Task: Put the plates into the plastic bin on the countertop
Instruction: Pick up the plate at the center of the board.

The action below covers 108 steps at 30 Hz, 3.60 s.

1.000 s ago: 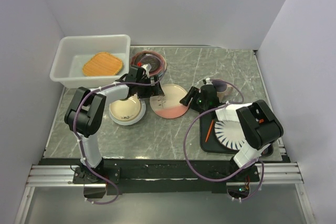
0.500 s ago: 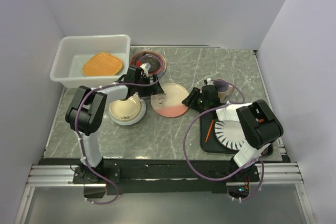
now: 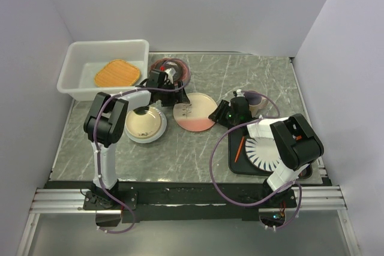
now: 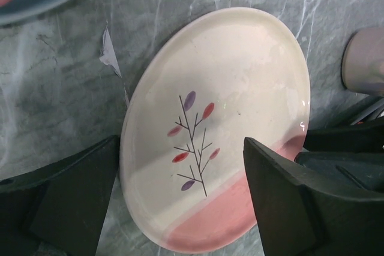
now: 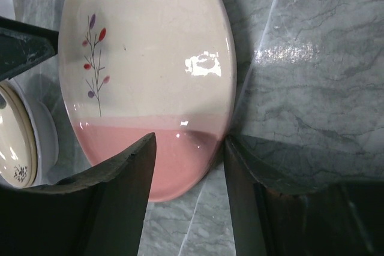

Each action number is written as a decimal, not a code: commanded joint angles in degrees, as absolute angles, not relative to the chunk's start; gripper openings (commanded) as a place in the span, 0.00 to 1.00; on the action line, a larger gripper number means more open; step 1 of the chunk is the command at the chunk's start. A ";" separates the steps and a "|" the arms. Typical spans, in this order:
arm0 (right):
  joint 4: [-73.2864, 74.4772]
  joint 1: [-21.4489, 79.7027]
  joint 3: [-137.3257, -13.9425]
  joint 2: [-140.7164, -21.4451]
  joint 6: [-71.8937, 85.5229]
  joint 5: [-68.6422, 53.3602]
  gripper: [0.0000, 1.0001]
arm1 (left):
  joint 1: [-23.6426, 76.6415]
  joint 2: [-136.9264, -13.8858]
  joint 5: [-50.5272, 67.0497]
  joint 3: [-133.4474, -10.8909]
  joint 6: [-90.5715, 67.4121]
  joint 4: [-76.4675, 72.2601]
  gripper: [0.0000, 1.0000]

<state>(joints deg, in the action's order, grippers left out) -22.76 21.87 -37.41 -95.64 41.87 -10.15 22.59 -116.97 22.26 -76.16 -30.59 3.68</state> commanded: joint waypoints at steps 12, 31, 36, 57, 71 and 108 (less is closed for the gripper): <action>-20.57 23.20 -39.99 -93.61 41.40 -11.95 0.55 | 24.43 -109.17 42.62 -72.25 -30.85 1.23 0.84; -20.48 23.82 -39.20 -91.93 40.96 -11.51 0.55 | 24.26 -107.14 45.97 -64.95 -41.92 -15.56 0.82; -20.74 23.82 -39.02 -91.67 40.96 -11.69 0.55 | 24.26 -107.58 46.22 -63.99 -42.89 -17.83 0.77; -21.36 23.99 -38.85 -91.23 40.87 -12.30 0.56 | 24.43 -109.16 41.22 -66.18 -38.94 -8.97 0.01; -20.57 24.17 -38.67 -89.48 40.34 -11.60 0.59 | 24.43 -108.63 39.20 -66.62 -38.23 -6.86 0.01; -19.16 27.95 -37.88 -80.16 37.88 -9.85 0.96 | 21.27 -102.74 33.92 -72.25 -34.28 4.04 0.01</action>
